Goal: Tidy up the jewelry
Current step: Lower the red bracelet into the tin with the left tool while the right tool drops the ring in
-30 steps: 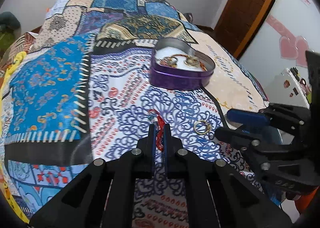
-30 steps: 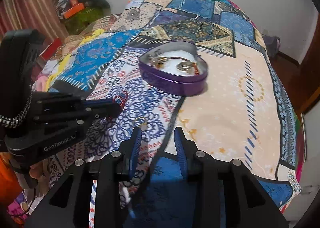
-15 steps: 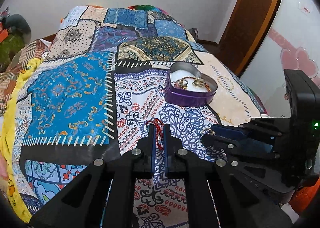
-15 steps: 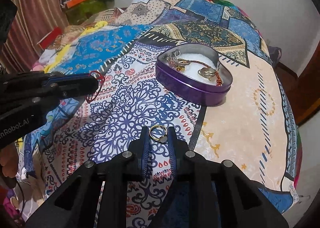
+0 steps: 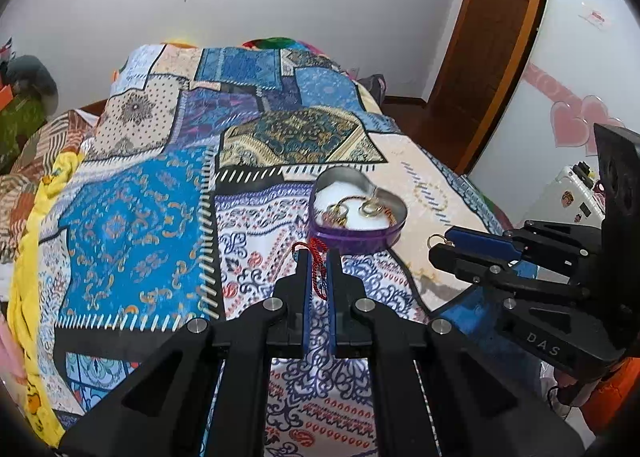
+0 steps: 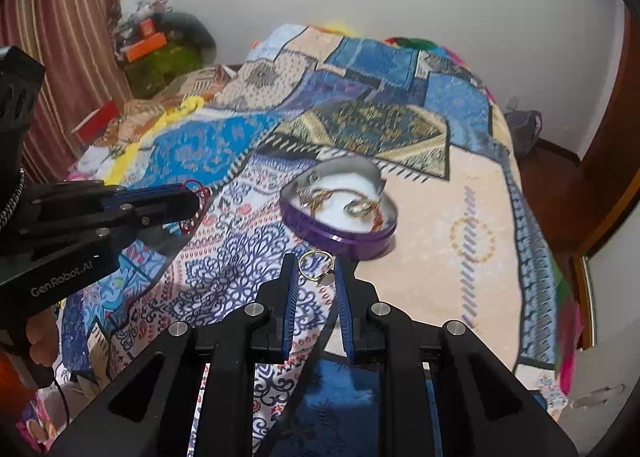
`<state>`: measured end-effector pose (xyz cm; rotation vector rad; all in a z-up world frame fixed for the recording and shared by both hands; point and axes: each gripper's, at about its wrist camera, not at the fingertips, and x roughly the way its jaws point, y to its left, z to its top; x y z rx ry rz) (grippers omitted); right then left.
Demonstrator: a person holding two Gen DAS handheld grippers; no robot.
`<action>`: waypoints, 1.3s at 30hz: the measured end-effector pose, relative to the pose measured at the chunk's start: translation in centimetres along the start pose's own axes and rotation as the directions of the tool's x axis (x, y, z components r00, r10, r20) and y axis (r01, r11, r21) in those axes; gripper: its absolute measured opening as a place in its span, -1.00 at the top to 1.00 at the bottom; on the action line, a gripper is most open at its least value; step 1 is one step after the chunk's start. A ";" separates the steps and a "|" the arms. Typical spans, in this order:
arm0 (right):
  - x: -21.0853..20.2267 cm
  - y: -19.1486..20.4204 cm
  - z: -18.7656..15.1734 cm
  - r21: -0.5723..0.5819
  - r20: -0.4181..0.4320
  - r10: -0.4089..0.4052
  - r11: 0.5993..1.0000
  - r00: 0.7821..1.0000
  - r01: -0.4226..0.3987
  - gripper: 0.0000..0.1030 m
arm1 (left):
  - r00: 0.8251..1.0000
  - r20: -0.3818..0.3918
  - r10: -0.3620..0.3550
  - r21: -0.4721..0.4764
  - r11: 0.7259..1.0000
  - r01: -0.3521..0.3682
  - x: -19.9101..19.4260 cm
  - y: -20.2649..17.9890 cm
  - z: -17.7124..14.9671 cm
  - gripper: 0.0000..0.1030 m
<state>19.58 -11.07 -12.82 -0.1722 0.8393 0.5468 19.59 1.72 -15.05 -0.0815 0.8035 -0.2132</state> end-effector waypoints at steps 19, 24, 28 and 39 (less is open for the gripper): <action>-1.4 -3.1 2.3 0.074 0.095 -0.039 0.997 0.995 0.032 0.68 | 0.998 0.055 -0.032 0.057 0.998 0.028 1.2 -1.8 4.0 0.91; -0.7 -3.5 2.6 0.083 0.094 -0.031 0.996 0.995 0.024 0.68 | 0.997 0.053 -0.053 0.063 0.997 0.050 2.3 -2.1 4.9 0.91; 0.0 -3.6 2.8 0.080 0.085 -0.021 0.997 0.996 0.014 0.68 | 0.997 0.044 -0.063 0.063 0.996 0.060 3.4 -2.0 5.2 0.91; 3.2 -3.0 3.5 0.021 0.018 0.015 1.000 1.000 -0.015 0.67 | 0.997 -0.008 -0.079 0.041 0.996 0.079 6.5 -0.7 5.3 0.91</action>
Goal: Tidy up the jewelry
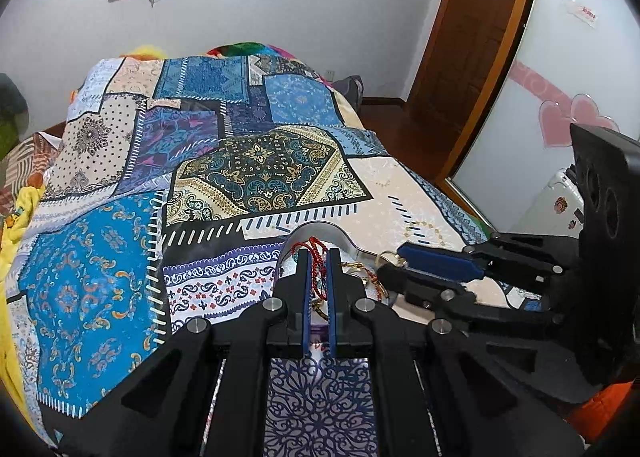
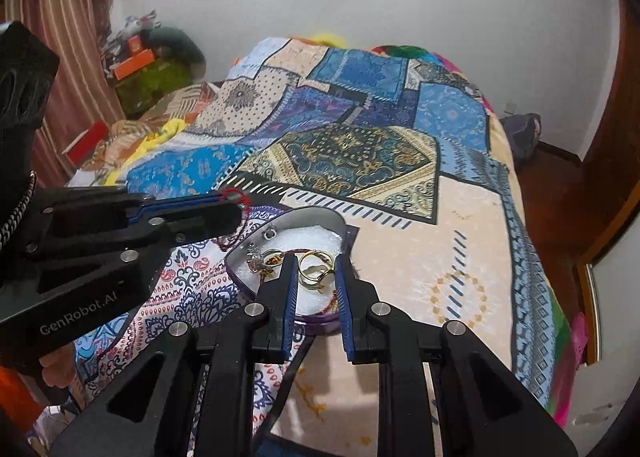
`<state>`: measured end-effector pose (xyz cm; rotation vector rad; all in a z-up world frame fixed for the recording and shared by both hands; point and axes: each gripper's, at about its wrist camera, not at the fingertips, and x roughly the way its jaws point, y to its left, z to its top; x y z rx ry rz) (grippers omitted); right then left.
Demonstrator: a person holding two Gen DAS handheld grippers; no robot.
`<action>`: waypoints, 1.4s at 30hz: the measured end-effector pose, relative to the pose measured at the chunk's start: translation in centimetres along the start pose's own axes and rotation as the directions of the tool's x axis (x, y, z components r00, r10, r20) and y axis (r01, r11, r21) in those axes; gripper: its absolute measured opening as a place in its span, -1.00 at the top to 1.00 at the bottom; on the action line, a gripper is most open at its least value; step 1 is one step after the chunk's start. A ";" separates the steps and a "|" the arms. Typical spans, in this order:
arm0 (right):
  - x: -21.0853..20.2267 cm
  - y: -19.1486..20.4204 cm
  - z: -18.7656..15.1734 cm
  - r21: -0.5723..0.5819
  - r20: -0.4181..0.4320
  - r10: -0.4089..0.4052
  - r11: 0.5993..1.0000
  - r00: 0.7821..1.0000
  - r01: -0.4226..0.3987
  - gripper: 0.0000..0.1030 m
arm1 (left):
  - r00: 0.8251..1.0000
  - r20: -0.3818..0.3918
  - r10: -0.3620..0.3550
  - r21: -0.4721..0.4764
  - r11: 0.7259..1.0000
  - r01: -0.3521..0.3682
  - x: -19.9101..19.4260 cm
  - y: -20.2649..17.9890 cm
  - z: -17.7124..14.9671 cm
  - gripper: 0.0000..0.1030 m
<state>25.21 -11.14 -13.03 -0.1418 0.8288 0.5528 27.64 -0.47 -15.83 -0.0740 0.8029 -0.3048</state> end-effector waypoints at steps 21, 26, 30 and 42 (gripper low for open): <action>3.0 0.3 -0.3 -0.028 -0.084 0.034 0.999 0.996 -0.037 0.67 | 0.998 -0.058 -0.034 -0.040 0.999 0.032 3.0 1.6 -0.1 0.91; 3.1 0.3 -0.3 -0.034 -0.084 0.016 0.999 0.996 -0.019 0.67 | 0.998 -0.056 -0.042 -0.040 0.998 0.039 2.7 1.5 0.0 0.91; 2.8 0.2 -0.2 -0.033 -0.082 -0.002 0.999 0.997 -0.001 0.59 | 0.998 -0.043 -0.035 -0.040 0.999 0.034 1.8 1.4 0.1 0.89; -2.1 0.5 0.5 -0.021 0.021 -0.043 0.999 0.999 0.044 0.40 | 0.998 0.062 0.021 -0.018 1.000 -0.020 -4.6 0.1 0.6 0.56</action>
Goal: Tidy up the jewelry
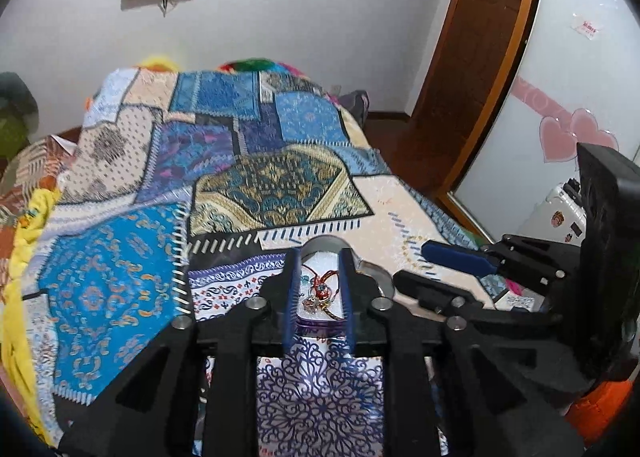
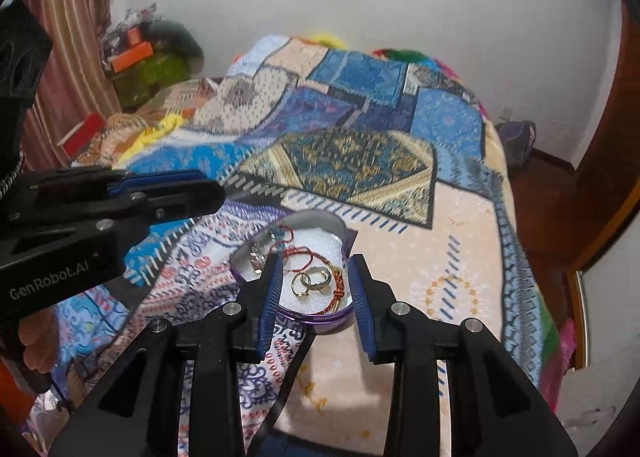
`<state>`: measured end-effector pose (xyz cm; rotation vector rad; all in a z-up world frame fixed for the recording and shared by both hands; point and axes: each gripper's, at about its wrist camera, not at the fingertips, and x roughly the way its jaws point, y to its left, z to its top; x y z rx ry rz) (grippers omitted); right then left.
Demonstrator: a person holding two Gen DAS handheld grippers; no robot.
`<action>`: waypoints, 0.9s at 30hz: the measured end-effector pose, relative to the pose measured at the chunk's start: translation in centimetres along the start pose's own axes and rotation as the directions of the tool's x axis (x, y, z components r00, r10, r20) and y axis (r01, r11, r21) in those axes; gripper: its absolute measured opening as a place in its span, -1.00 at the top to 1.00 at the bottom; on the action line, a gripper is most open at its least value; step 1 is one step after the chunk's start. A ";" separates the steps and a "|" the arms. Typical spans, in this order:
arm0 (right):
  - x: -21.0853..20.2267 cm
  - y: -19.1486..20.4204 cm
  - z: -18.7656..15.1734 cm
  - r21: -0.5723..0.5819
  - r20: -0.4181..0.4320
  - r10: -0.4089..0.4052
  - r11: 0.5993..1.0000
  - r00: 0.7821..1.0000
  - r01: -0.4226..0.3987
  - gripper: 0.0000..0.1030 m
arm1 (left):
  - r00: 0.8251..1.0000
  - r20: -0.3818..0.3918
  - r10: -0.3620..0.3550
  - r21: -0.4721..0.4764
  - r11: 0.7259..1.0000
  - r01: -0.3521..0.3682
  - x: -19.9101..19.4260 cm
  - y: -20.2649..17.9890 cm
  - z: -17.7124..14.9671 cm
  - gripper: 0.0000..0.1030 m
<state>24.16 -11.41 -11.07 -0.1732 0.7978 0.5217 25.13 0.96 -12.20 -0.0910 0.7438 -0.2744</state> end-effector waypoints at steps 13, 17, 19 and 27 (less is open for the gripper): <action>-16.1 2.3 0.9 0.044 0.372 -0.089 0.996 0.924 0.078 0.40 | 0.942 0.319 0.106 0.060 0.990 -0.131 -14.7 -4.6 -0.2 0.29; -20.8 3.8 -0.1 0.051 0.481 -0.107 0.994 0.870 0.093 0.40 | 0.895 0.424 0.136 0.050 0.984 -0.173 -19.0 -5.9 -1.1 0.22; -22.5 4.7 -0.6 0.053 0.526 -0.122 0.992 0.841 0.111 0.40 | 0.869 0.470 0.152 0.043 0.980 -0.195 -20.7 -6.4 -1.7 0.04; -26.1 6.7 -2.3 0.117 0.638 -0.200 0.980 0.744 0.163 -0.63 | 0.754 0.617 0.223 -0.007 0.960 -0.279 -25.3 -8.3 -4.1 -1.00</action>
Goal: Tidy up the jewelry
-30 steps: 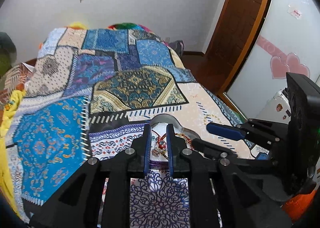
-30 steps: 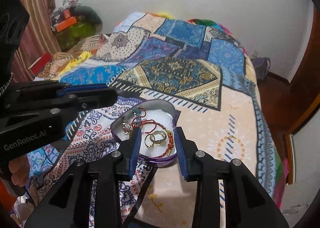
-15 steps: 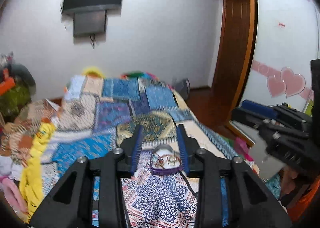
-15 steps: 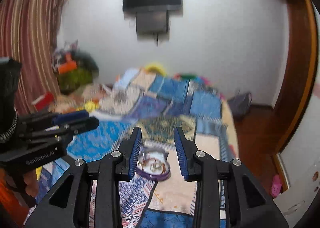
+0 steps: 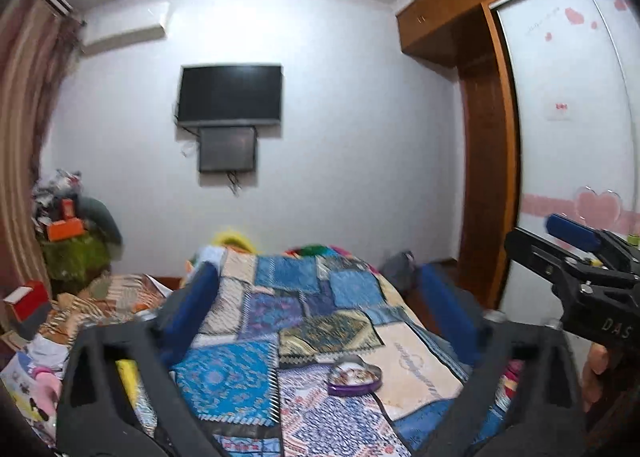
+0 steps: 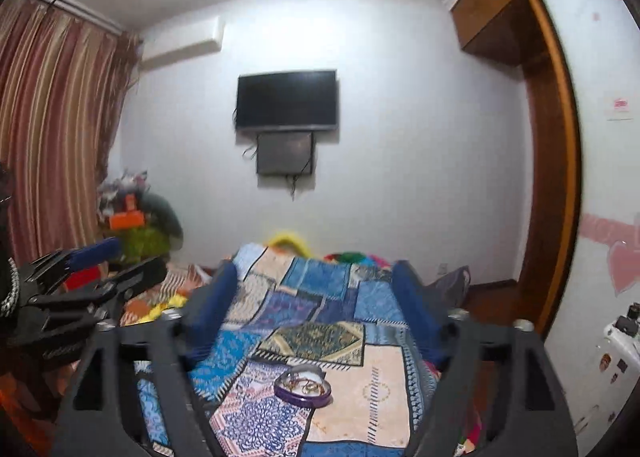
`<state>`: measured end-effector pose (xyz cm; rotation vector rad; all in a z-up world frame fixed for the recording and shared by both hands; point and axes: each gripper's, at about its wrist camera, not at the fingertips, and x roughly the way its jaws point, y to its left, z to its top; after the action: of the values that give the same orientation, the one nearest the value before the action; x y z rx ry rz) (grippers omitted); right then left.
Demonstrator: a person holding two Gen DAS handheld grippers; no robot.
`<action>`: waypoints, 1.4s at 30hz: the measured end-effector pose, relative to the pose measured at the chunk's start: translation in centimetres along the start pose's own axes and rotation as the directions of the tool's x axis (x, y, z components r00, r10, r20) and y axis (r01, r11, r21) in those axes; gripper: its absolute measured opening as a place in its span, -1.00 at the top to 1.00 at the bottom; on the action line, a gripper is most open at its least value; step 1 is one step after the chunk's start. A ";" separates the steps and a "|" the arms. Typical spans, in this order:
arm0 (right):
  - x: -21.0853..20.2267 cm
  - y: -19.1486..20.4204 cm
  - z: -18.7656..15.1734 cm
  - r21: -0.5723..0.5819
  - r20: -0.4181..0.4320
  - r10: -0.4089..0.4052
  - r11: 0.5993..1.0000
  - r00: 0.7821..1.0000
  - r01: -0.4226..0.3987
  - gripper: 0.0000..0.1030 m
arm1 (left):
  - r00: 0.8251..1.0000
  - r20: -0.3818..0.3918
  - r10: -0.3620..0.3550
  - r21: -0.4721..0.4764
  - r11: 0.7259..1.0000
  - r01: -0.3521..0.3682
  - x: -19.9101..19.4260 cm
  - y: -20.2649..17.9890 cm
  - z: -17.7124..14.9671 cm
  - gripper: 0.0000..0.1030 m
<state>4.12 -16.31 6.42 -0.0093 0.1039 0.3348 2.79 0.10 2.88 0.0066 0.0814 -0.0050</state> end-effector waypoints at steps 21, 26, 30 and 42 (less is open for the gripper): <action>-1.4 0.0 -1.0 0.001 -0.008 -0.041 0.999 0.999 0.041 -0.93 | 0.999 -0.041 0.001 -0.033 0.999 -0.002 -1.0 0.0 -0.7 -1.00; -1.4 -0.1 -1.0 0.003 -0.012 -0.040 0.999 0.999 0.040 -0.93 | 0.999 -0.048 -0.001 -0.027 1.000 -0.001 -0.6 -0.2 -0.8 -1.00; -1.4 -0.1 -1.1 0.007 -0.019 -0.039 0.999 0.999 0.039 -0.93 | 0.999 -0.052 0.000 -0.027 1.000 -0.001 -0.5 -0.3 -0.9 -1.00; -1.2 -0.1 -1.0 0.004 -0.046 -0.036 0.999 0.998 0.036 -0.93 | 0.998 -0.066 0.002 -0.034 0.999 -0.004 -0.3 -0.1 -1.1 -1.00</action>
<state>2.95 -16.86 5.58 -0.0136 0.1498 0.2983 2.41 0.06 1.80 -0.0268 0.1470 -0.0006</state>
